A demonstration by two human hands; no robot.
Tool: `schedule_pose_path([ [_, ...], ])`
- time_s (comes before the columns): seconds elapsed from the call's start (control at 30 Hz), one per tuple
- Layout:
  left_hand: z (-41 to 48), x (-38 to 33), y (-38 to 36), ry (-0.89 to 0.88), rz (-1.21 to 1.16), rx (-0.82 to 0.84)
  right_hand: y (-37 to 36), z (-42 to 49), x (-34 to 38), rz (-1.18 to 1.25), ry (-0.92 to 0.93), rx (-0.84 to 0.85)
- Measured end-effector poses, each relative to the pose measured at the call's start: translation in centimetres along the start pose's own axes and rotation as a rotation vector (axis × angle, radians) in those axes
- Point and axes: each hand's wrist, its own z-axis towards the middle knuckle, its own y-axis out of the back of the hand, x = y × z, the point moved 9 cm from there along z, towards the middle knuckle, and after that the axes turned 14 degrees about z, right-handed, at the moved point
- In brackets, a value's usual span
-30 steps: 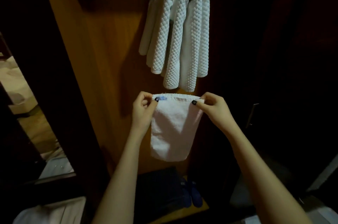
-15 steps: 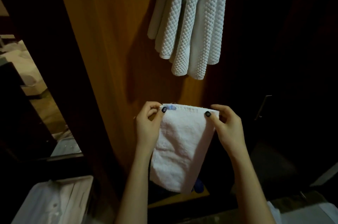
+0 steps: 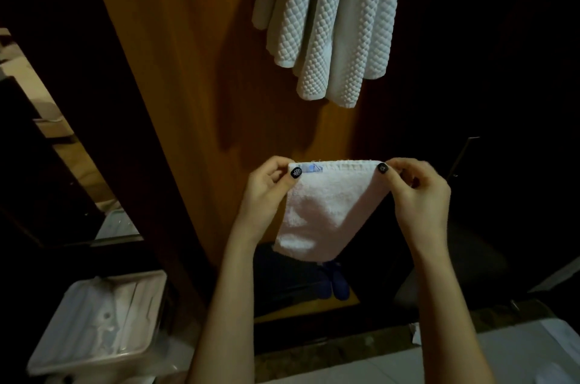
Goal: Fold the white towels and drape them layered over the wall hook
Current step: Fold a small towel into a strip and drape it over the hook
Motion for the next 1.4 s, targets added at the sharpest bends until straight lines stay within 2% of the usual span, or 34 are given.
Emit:
schedule_pose_path([
  [0.23,0.5,0.8,-1.6,0.070,-0.181,0.016,-1.1,-0.4,-1.0,0.088,-0.097,0.043],
  [0.3,0.7,0.9,-2.0,0.074,-0.173,0.012,-2.2,-0.8,-1.3,0.133,-0.162,0.169],
  [0.4,0.7,1.2,-3.1,0.079,-0.216,0.064,-4.6,-2.3,-1.0,0.128,-0.183,0.462],
  [0.47,0.4,1.3,-3.8,0.085,-0.292,0.117,-5.4,-2.8,-1.0,0.060,-0.170,0.545],
  [0.57,0.2,1.4,-4.4,0.095,-0.344,0.159,-5.6,-2.8,-1.2,0.059,-0.181,0.565],
  [0.8,0.5,1.8,-4.7,0.116,-0.299,0.181,-5.7,-2.9,-1.8,0.087,-0.195,0.565],
  [1.17,1.1,1.8,-5.3,0.017,0.007,0.259,-5.7,-2.7,-1.4,0.087,-0.168,0.556],
  [1.4,1.4,0.2,-5.3,-0.071,-0.094,0.227,-4.9,-1.6,-0.9,0.195,-0.222,0.483],
])
